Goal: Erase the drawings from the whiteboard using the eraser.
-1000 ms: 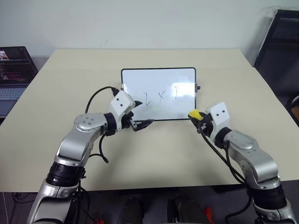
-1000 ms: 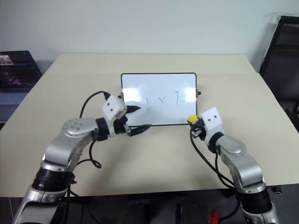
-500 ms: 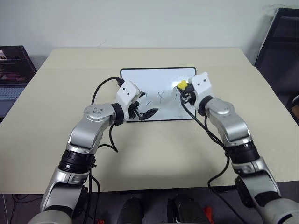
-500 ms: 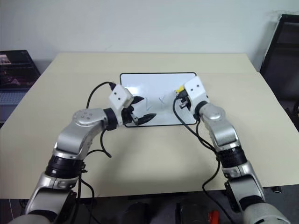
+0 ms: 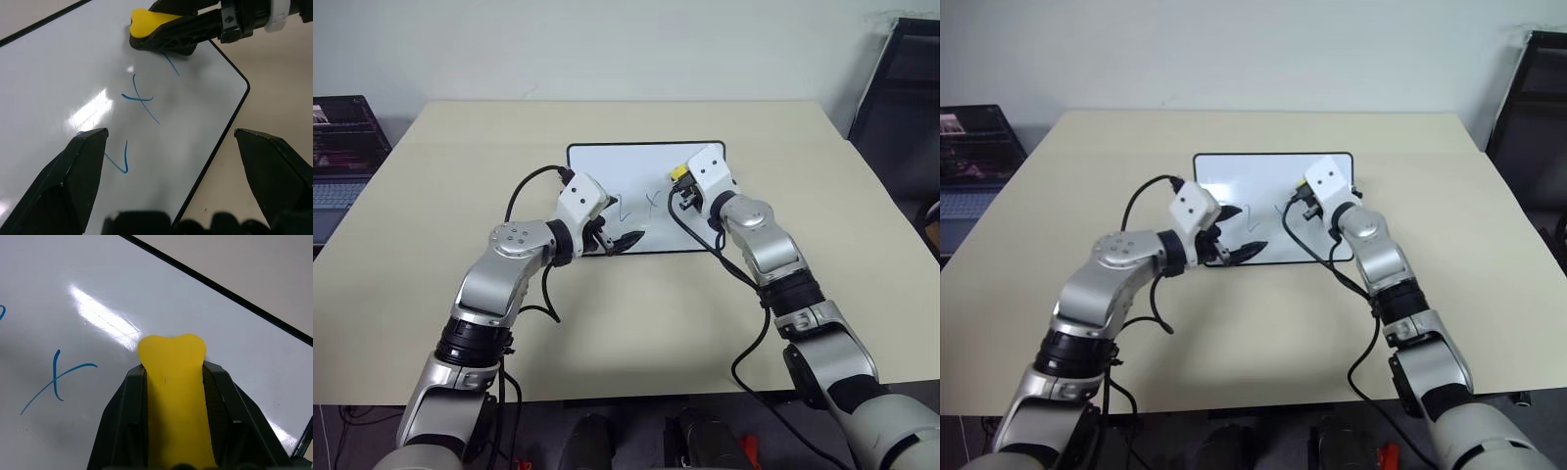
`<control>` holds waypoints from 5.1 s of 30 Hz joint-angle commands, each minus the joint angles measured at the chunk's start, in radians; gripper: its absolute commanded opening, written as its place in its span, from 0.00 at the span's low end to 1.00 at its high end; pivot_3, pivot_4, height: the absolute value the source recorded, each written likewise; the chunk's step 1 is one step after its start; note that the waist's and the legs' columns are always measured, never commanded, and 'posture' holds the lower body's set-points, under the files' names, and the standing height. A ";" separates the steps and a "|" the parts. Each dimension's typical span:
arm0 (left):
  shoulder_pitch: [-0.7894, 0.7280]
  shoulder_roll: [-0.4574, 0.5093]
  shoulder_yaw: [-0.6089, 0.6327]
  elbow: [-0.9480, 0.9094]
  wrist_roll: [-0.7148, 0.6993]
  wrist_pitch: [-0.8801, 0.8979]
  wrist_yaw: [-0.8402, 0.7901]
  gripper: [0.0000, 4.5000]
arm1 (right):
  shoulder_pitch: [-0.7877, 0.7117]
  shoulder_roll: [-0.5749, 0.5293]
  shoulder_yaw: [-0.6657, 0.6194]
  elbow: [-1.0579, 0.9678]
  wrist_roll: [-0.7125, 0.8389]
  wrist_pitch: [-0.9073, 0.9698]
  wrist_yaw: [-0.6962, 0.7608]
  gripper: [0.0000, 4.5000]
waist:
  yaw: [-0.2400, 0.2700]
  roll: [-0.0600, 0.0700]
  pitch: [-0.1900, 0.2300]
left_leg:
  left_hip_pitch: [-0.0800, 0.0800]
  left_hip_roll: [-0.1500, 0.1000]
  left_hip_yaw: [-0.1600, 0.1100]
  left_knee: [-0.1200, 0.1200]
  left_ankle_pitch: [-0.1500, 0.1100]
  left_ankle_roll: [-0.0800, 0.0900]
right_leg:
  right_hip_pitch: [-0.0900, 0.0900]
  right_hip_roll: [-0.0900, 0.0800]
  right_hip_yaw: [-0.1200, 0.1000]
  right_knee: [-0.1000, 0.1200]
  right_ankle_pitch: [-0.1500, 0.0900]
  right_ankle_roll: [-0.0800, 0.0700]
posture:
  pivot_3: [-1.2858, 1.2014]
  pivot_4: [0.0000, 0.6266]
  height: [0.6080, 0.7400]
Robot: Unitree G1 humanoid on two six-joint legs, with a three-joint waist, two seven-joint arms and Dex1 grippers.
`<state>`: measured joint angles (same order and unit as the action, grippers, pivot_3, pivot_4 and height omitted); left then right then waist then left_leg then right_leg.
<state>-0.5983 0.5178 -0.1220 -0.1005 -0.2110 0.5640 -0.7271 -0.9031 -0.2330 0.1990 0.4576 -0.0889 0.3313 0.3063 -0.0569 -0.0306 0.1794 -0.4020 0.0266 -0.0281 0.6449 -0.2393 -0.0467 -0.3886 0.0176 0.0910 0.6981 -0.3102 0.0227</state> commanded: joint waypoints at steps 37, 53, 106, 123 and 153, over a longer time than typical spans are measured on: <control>0.178 0.137 0.019 -0.116 -0.007 0.005 -0.046 1.00 | 0.091 -0.052 0.000 -0.145 -0.077 0.020 0.010 0.25 | -0.001 -0.001 0.000 | 0.000 0.000 0.001 -0.001 0.000 0.000 | 0.000 0.000 0.001 -0.002 0.001 0.001 | 0.52 0.24 1.00; 0.176 0.110 0.018 -0.114 -0.005 0.017 -0.040 1.00 | 0.192 -0.099 0.093 -0.274 -0.126 0.074 0.157 0.25 | -0.003 -0.001 0.000 | 0.002 0.000 0.001 0.000 0.000 0.001 | 0.001 0.000 0.001 0.000 0.001 0.001 | 0.52 0.24 1.00; 0.127 0.102 0.057 -0.053 -0.015 0.053 0.064 1.00 | 0.033 0.009 0.031 -0.016 -0.045 -0.303 0.114 0.25 | -0.003 -0.001 0.000 | 0.001 0.000 0.002 -0.001 -0.001 0.001 | 0.000 0.000 0.000 -0.001 0.001 0.001 | 0.52 0.24 1.00; 0.096 0.113 0.021 -0.077 -0.002 0.069 0.008 1.00 | 0.002 -0.072 0.191 0.163 -0.238 -0.371 0.251 0.25 | -0.002 -0.001 0.000 | 0.002 0.000 0.001 0.001 -0.001 0.002 | 0.001 -0.001 0.001 0.000 0.001 0.001 | 0.52 0.24 1.00; 0.127 0.096 0.005 -0.104 -0.002 0.073 0.011 1.00 | -0.087 -0.064 0.131 0.176 -0.268 -0.359 0.088 0.25 | -0.002 -0.001 0.000 | 0.002 0.000 0.001 0.001 -0.001 0.002 | 0.001 -0.001 0.001 0.001 0.002 0.002 | 0.52 0.24 1.00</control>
<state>-0.4728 0.6130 -0.1235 -0.1601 -0.2132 0.6454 -0.7131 -0.9773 -0.2961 0.3513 0.6325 -0.3607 -0.0078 0.4165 -0.0594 -0.0314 0.1792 -0.4002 0.0262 -0.0273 0.6452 -0.2400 -0.0450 -0.3876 0.0167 0.0916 0.6983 -0.3083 0.0245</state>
